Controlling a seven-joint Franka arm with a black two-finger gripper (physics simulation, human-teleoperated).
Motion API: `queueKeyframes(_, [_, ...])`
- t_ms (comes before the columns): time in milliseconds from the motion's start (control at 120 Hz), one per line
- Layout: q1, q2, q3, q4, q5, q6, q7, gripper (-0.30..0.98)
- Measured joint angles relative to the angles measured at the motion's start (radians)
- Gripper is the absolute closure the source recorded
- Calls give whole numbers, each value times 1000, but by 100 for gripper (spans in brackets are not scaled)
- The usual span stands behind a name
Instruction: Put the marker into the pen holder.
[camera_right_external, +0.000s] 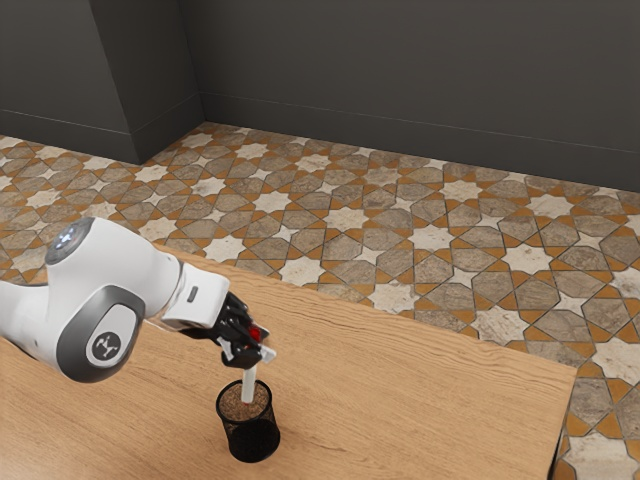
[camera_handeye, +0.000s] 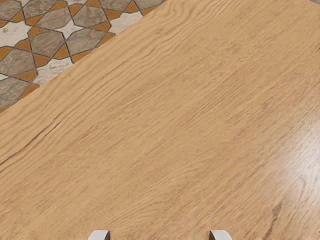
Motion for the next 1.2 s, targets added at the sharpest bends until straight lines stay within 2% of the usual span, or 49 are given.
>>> queueKeyframes(142, [0, -3, 0, 0, 1, -5, 7, 38])
queueKeyframes(342, [3, -6, 1, 7, 1, -9, 17, 31])
queueKeyframes(425, [40, 31, 1, 114, 1, -49, 24, 27])
queueKeyframes(533, [196, 206, 1, 422, 12, -228, 26, 20])
queueKeyframes(667, [384, 467, 0, 834, 30, -562, -5, 12])
queueKeyframes(792, [573, 532, -56, 973, 50, -853, -76, 8])
queueKeyframes(842, [590, 537, -72, 1011, 58, -942, -102, 7])
queueKeyframes(950, [588, 556, -148, 1213, 125, -1126, -155, 5])
queueKeyframes(1050, [575, 555, -233, 1274, 172, -1233, -197, 4])
queueKeyframes(1200, [577, 549, -247, 1289, 200, -1321, -247, 3])
